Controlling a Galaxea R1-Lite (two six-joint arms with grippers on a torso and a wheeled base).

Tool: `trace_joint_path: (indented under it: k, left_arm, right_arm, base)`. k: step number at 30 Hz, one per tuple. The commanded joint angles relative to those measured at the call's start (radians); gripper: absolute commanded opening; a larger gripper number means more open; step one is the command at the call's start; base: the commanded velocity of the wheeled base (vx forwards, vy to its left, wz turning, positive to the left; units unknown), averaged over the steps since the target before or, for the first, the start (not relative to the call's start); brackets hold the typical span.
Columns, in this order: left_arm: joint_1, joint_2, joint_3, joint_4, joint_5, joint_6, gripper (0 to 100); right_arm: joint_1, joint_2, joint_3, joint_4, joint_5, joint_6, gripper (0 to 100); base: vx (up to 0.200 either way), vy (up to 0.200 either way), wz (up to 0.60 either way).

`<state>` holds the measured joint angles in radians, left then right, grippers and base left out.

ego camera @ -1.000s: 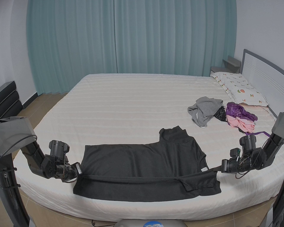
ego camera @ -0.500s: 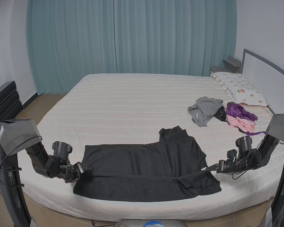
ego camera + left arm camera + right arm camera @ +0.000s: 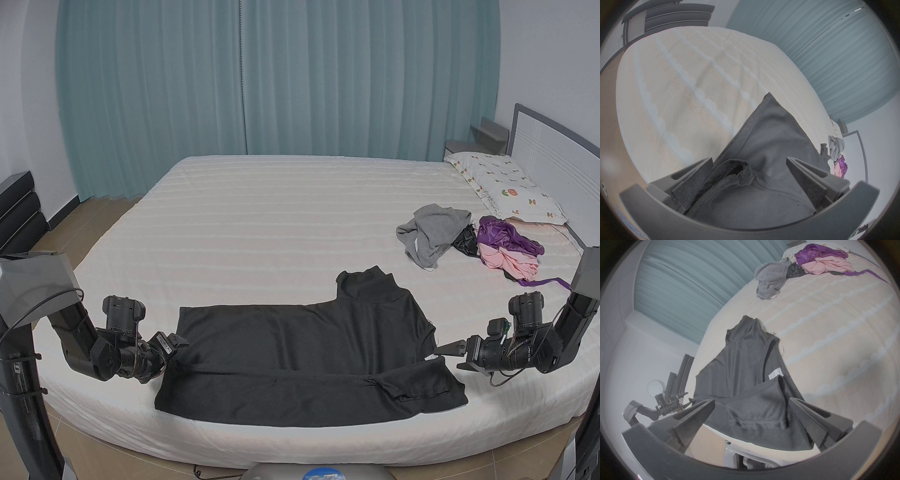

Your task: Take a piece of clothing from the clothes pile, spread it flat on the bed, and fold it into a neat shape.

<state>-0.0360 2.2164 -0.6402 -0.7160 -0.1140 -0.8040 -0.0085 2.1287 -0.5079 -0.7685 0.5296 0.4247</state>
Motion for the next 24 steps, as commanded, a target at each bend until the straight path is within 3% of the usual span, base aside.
trace_joint_path:
  k: [1, 7, 24]
  left_arm:
    - [-0.005, -0.021, 0.030, -0.023, 0.001, -0.023, 100]
    - [-0.005, -0.043, 0.057, -0.025, 0.002, -0.029, 100]
    - [0.045, -0.089, 0.056, -0.025, 0.013, -0.075, 100]
  right_arm:
    - [0.001, -0.015, 0.052, -0.068, 0.010, 0.057, 100]
    - [0.016, -0.007, 0.061, -0.092, 0.010, 0.117, 100]
    - [0.028, 0.019, 0.083, -0.097, 0.010, 0.118, 100]
  base:
    - [0.000, 0.000, 0.00]
    - [0.000, -0.200, 0.00]
    - [0.000, 0.000, 0.00]
